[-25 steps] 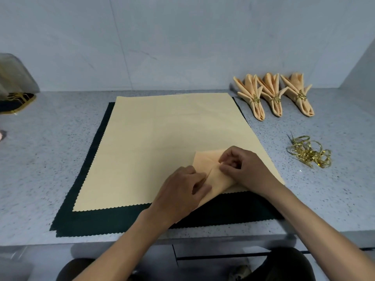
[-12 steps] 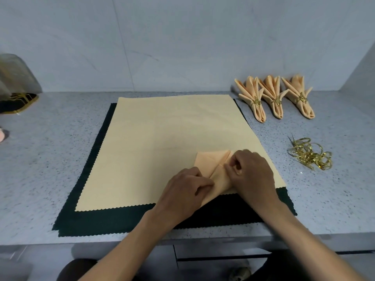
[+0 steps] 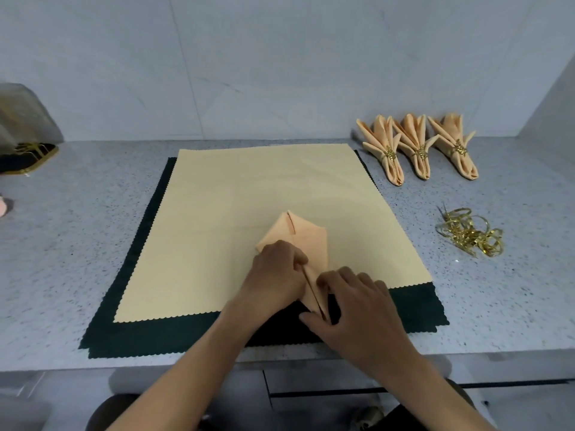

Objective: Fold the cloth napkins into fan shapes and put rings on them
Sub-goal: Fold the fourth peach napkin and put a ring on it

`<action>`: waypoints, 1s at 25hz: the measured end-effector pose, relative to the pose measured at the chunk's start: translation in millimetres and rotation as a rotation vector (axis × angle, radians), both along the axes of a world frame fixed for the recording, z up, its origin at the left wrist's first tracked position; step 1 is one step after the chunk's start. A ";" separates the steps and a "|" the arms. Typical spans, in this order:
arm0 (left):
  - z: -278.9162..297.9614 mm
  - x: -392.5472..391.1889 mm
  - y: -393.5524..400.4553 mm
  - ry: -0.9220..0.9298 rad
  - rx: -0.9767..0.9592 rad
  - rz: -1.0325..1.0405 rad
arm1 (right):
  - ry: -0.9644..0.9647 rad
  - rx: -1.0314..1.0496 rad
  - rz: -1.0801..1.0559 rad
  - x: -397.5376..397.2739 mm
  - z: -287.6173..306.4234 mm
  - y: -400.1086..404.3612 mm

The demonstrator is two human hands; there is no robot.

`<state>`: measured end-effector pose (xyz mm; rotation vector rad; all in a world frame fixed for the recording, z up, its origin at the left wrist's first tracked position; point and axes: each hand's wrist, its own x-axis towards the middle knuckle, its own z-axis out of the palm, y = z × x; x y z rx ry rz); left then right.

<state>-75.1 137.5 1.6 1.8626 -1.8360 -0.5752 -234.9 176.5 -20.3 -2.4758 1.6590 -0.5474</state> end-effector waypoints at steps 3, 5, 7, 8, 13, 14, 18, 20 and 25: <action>-1.2 14.1 -3.8 -0.230 -0.060 -0.190 | 0.079 -0.090 -0.008 -8.0 -3.5 -3.7; -3.6 23.6 -7.0 -0.355 -0.149 -0.295 | 0.064 -0.080 -0.053 -25.3 3.4 -21.5; -7.0 34.7 -11.1 -0.378 -0.191 -0.365 | 0.057 -0.038 -0.074 -41.1 9.6 -39.8; -8.7 40.9 -12.7 -0.359 -0.175 -0.391 | 0.054 -0.032 -0.074 -44.1 10.6 -44.9; -20.9 60.3 -5.7 -0.230 -0.166 -0.418 | -0.040 -0.132 0.137 -14.6 1.8 -43.0; -22.6 62.7 -4.7 -0.207 -0.175 -0.408 | -0.048 -0.143 0.155 -10.4 -3.1 -43.9; -27.0 81.5 -9.8 -0.054 -0.176 -0.406 | -0.096 -0.104 0.109 -7.4 -13.4 -51.5; -32.1 88.9 -13.1 -0.016 -0.220 -0.403 | -0.066 -0.091 0.094 -4.8 -11.8 -54.0; -41.1 88.9 -12.7 -0.034 -0.329 -0.361 | -0.046 -0.118 0.135 2.8 -6.6 -58.3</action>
